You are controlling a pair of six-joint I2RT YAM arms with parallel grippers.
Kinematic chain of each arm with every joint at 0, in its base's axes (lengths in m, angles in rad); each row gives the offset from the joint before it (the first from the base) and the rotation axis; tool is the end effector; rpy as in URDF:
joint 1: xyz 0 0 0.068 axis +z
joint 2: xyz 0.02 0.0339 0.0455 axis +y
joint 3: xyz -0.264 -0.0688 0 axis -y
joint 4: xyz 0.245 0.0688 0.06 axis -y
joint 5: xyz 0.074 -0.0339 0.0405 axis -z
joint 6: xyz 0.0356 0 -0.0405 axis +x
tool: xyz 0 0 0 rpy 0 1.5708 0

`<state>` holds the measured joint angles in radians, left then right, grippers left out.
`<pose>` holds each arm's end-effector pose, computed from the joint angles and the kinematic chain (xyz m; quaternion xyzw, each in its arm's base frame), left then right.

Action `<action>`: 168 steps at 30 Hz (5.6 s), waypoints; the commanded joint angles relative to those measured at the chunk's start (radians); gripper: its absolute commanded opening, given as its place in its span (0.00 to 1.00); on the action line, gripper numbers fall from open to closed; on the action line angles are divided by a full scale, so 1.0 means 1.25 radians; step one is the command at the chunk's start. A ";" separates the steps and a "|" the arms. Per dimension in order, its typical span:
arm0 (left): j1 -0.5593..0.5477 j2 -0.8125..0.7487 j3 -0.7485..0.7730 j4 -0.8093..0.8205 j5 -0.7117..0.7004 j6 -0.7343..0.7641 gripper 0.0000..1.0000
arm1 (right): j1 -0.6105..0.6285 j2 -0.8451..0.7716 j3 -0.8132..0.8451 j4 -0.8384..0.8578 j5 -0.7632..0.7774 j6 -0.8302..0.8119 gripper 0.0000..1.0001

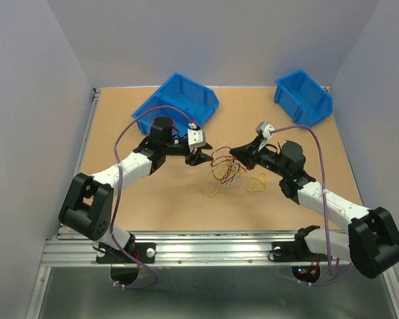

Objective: Untangle the cables

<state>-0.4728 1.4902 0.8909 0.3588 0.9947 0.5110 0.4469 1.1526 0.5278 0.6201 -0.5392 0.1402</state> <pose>0.2763 -0.1749 0.2657 0.5861 0.4704 -0.3650 0.5495 0.2186 0.1250 0.2596 -0.2900 0.6464 0.3774 0.5962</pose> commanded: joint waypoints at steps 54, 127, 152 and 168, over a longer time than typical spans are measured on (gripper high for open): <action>-0.119 -0.024 0.084 -0.218 -0.096 0.204 0.00 | 0.007 0.123 0.020 0.129 -0.078 -0.031 0.64; -0.051 -0.232 -0.046 0.097 -0.310 -0.071 0.00 | 0.011 -0.387 -0.101 -0.044 0.245 0.071 0.74; -0.203 -0.268 0.063 -0.073 -0.414 0.032 0.00 | 0.052 0.187 -0.009 0.395 -0.019 -0.002 0.49; -0.206 -0.272 0.660 -0.155 -0.825 -0.107 0.00 | 0.061 0.266 -0.009 0.413 -0.012 -0.014 0.19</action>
<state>-0.7258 1.1748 1.6398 0.0845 0.2031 0.4713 0.5129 1.4967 0.5190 1.0992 -0.5694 0.1513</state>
